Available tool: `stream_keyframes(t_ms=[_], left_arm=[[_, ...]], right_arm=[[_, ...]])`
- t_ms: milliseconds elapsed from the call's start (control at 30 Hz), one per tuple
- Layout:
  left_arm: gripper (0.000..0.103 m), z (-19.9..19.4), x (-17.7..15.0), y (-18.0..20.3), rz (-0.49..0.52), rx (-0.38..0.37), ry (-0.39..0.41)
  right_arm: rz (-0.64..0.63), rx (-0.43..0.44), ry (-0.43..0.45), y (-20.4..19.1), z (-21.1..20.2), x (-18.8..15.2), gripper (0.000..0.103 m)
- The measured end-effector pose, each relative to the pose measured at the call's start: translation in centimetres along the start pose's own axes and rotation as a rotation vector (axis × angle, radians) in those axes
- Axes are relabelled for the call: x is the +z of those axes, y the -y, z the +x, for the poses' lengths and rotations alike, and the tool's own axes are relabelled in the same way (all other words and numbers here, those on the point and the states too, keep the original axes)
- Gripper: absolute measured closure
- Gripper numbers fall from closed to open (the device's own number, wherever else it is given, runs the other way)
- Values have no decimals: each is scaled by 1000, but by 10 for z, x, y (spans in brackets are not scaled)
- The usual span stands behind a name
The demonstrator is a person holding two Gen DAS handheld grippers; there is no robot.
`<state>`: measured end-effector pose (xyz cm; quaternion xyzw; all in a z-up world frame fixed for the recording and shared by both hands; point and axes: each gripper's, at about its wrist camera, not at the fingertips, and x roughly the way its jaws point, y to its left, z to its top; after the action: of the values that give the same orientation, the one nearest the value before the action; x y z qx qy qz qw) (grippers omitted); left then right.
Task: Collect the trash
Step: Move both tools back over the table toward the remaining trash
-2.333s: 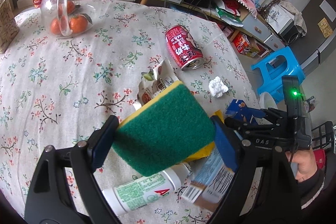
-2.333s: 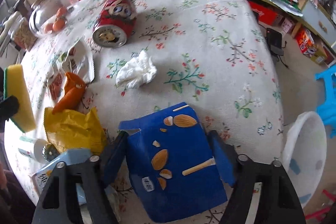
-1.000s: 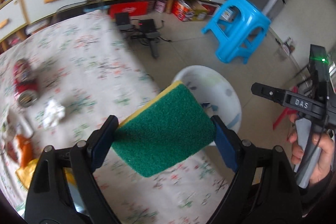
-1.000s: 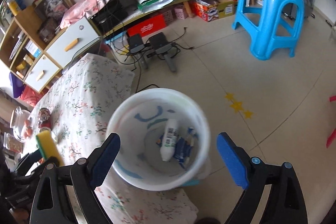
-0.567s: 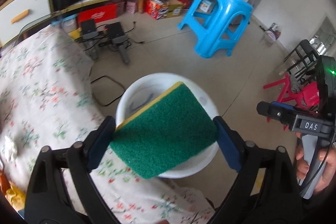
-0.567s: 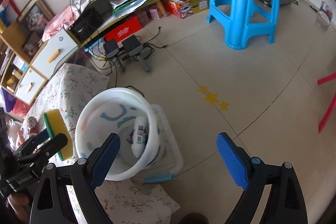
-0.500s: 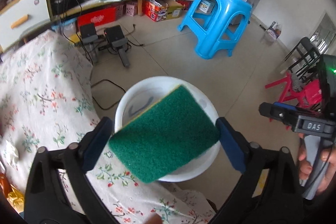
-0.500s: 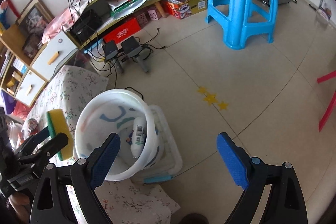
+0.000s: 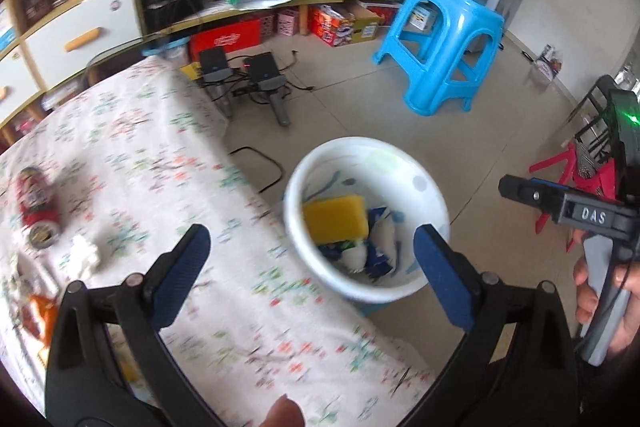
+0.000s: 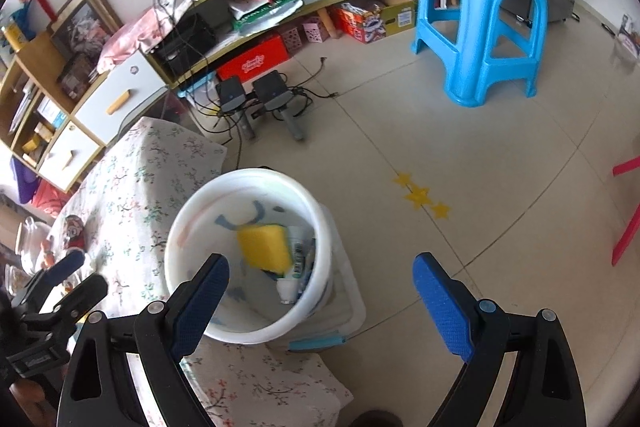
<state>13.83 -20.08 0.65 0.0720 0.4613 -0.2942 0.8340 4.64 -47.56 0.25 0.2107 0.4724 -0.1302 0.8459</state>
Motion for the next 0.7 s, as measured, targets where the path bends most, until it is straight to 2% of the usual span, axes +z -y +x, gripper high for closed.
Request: stream_keyframes(t_ms=[433,700], left_arm=[[2,-70,-53,-80,-123,124,35],[2,-90,-90,-128,-208,201,7]], right_arm=[[-120,37,7,-62,-3,-17,9],[-185,59,-7,-101,0,-29,9]])
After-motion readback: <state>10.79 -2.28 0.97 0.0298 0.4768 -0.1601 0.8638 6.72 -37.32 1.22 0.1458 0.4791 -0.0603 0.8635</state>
